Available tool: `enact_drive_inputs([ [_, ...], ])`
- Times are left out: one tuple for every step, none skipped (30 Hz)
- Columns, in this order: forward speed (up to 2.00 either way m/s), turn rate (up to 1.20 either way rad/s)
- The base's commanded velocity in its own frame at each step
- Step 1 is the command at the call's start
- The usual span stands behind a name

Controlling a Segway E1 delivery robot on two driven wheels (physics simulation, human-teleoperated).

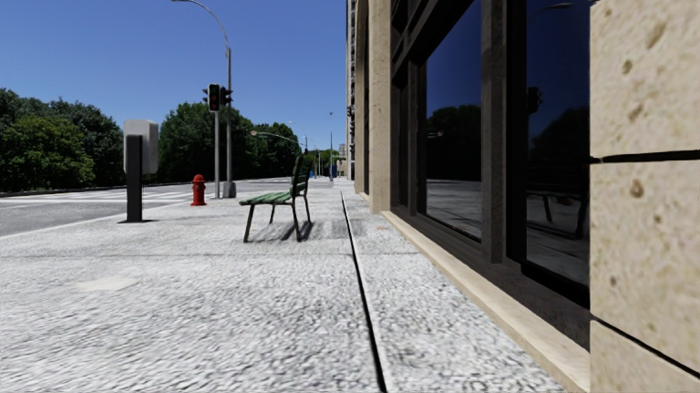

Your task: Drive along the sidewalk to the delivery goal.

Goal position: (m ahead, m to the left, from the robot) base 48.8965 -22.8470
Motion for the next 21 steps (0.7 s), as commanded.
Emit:
enact_drive_inputs([
  [2.0,0.0],
  [2.0,0.0],
  [2.0,0.0],
  [2.0,0.0],
  [2.0,0.0],
  [2.0,0.0],
  [2.0,0.0],
  [2.0,0.0],
  [2.0,0.0],
  [2.0,0.0],
  [2.0,0.0],
  [2.0,0.0],
  [2.0,0.0],
  [2.0,0.0],
  [2.0,0.0],
  [2.0,0.0],
  [2.0,0.0],
  [2.0,0.0],
  [2.0,0.0],
  [2.0,0.0],
  [2.0,0.0],
])
